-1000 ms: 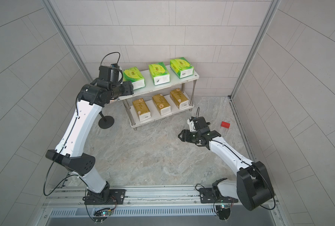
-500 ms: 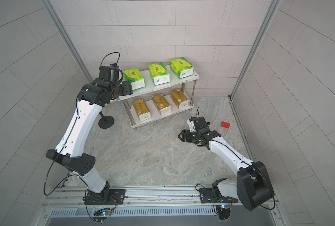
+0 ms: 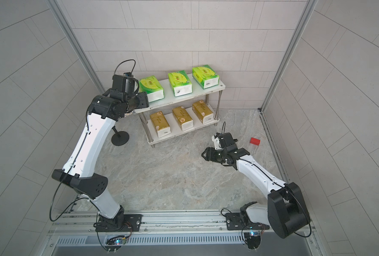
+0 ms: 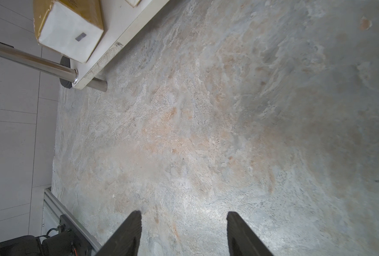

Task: Place the tissue boxes on the shelf by color
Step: Place a box of tissues on the shelf, then reset both arms

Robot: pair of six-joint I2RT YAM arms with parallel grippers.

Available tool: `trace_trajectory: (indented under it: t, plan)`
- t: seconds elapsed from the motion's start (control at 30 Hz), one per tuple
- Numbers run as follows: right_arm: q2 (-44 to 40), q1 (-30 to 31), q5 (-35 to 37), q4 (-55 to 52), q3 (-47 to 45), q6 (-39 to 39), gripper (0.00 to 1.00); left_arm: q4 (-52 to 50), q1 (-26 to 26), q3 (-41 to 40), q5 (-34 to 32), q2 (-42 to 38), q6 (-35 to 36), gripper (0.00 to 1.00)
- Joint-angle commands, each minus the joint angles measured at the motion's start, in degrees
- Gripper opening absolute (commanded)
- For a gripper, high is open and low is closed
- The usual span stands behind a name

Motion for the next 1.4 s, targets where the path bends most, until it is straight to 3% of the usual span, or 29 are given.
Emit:
trace_trajectory:
  t: [0.0,0.5,0.8,1.03,1.2,1.27,1.37]
  plan:
    - [-0.95,0.20,0.33,0.48,-0.75,0.12,0.65,-0.04,0.66,-0.66,-1.11,-0.19,0.11,0.66]
    - [-1.68,0.20,0.41,-0.07,-1.10,-0.04,0.65,1.84,1.65,-2.58,-0.34,-0.60,-0.31,0.65]
    - [-0.96,-0.15,0.59,-1.13,0.27,-1.17,0.67,4.34,1.07,-6.43,5.82,-6.77,-1.60,0.65]
    - [0.30,-0.94,1.10,-2.96,2.86,-2.90,0.76,5.45,-1.85,-16.85,6.83,-17.04,-2.10,0.65]
    - [0.87,-1.71,2.39,-3.68,4.27,-3.56,0.87,5.07,-2.87,-27.90,9.75,-25.49,-4.16,0.65]
    - [1.12,-2.11,3.17,-4.29,5.13,-4.03,0.98,4.38,-3.93,-31.94,10.93,-28.23,-4.42,0.65]
    - [1.54,-2.68,5.11,-5.67,6.88,-5.55,1.00,3.48,-5.48,-39.57,11.70,-31.76,-4.11,0.65]
